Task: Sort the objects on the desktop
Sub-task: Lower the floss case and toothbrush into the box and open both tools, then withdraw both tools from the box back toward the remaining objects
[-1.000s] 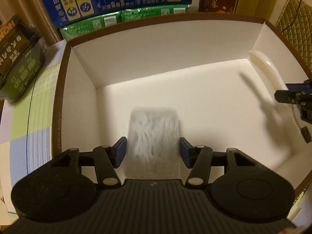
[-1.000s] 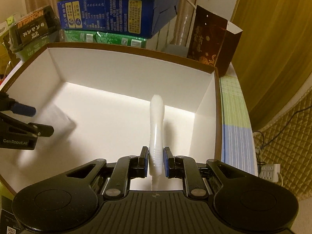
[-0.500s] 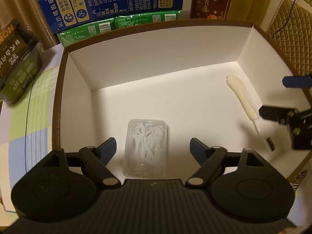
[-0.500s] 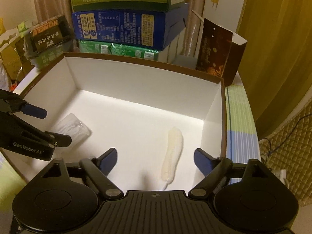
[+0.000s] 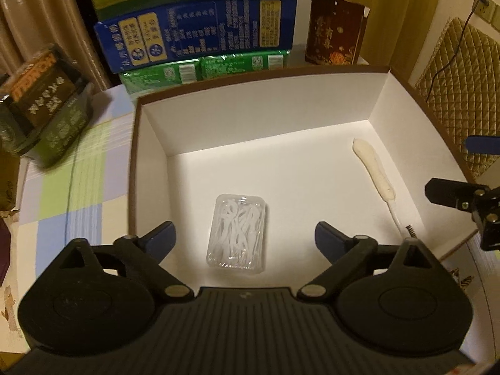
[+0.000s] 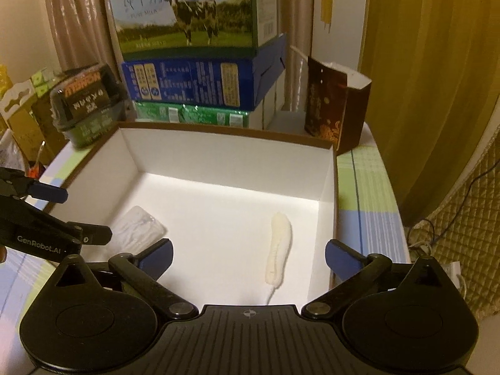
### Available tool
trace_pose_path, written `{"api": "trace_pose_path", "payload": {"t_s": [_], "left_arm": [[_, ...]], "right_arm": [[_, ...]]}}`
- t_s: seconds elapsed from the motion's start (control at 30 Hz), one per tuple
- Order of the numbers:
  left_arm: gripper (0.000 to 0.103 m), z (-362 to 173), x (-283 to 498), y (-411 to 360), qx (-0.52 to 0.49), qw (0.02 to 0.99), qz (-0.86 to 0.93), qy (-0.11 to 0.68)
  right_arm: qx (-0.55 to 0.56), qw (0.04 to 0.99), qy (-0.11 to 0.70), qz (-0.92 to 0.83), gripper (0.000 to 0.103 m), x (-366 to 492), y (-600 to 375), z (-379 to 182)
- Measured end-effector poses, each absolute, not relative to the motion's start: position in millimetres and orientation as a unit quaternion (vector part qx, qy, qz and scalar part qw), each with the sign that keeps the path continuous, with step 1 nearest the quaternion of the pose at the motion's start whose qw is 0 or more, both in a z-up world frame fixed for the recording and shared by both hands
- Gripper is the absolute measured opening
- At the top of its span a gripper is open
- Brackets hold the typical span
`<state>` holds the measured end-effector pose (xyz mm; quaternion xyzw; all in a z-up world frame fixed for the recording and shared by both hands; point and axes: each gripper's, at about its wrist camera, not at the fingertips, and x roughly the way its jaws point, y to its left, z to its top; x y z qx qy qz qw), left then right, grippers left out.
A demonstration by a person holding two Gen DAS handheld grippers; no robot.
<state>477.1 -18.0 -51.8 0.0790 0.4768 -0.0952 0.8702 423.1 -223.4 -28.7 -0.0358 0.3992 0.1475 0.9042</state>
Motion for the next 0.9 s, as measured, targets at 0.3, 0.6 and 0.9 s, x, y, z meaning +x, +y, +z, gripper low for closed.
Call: {"api": "trace_pose_path", "payload": {"t_s": [0.3,0.6,0.9], "left_arm": [[0.095,-23,431,-11,0.070,0.882,-0.095,0.456],[0.096,5,369,-5,0.062,0.894,-0.092,0.434],[0.098,20,306,-2,0.056,0.899,-0.094,0.423]], "right_arm": [[-0.035,0.914,0.373,0.158,0.101,380,-225,-5],[-0.033,0.917,0.355,0.178,0.101,321,-230,12],[-0.039,0.915,0.350,0.198,0.101,267,-232,18]]}}
